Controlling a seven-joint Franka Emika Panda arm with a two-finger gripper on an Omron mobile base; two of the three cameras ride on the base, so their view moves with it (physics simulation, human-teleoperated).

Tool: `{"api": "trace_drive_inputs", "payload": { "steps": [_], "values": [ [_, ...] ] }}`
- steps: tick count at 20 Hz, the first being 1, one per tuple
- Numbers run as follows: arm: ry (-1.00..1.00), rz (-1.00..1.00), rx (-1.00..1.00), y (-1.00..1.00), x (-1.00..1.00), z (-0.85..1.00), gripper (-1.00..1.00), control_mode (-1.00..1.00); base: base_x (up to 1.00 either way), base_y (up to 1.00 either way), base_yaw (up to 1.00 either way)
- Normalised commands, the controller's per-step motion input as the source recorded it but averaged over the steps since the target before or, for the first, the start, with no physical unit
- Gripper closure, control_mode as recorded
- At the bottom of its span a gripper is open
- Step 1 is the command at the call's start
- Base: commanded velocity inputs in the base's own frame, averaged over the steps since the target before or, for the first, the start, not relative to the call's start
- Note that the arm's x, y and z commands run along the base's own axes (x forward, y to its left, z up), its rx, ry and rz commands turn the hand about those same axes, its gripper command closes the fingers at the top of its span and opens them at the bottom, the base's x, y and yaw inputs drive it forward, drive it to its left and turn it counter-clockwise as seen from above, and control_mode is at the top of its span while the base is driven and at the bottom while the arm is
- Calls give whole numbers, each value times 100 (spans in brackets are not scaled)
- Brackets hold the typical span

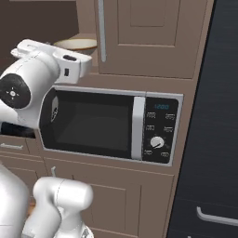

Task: Move the bowls from the cabinet to the plates on the dining table.

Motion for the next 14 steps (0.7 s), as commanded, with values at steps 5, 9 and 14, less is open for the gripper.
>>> {"api": "trace_drive_inputs", "payload": {
  "steps": [5, 9, 14],
  "values": [
    [24, -10, -4, -14, 4, 3, -100, -100, 0, 0, 0],
    [21, -8, -7, -22, -1, -9, -100, -100, 0, 0, 0],
    [13, -2, -11, -27, 0, 0, -100, -100, 0, 0, 0]
  ]
}}
